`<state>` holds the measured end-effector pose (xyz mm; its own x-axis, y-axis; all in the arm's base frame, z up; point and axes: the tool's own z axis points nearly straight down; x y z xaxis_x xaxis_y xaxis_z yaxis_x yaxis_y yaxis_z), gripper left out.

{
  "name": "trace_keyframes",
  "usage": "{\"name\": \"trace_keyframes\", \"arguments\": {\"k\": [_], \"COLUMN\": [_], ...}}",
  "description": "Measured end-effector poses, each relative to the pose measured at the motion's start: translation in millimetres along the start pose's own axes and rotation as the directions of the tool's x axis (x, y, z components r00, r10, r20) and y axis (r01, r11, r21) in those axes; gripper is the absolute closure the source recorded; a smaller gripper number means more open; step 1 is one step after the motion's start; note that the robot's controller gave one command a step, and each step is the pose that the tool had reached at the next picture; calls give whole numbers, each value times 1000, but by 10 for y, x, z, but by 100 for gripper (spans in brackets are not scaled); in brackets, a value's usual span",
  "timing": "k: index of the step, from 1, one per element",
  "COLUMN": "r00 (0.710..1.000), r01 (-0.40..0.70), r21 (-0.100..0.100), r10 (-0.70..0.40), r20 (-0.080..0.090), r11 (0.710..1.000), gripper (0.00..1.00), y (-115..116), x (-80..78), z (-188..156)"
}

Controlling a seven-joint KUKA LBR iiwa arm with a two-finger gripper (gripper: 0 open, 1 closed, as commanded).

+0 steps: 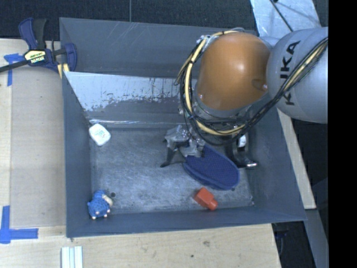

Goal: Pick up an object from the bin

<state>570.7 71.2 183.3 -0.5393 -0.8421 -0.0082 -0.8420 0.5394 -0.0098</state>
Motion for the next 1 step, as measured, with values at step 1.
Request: {"name": "trace_keyframes", "arguments": {"k": [1], "r00": [914], "r01": [406], "r21": [-4], "r10": [-406], "r20": [0], "r11": [914], "gripper": [100], "y": [-135], "x": [-100], "z": [-763]}}
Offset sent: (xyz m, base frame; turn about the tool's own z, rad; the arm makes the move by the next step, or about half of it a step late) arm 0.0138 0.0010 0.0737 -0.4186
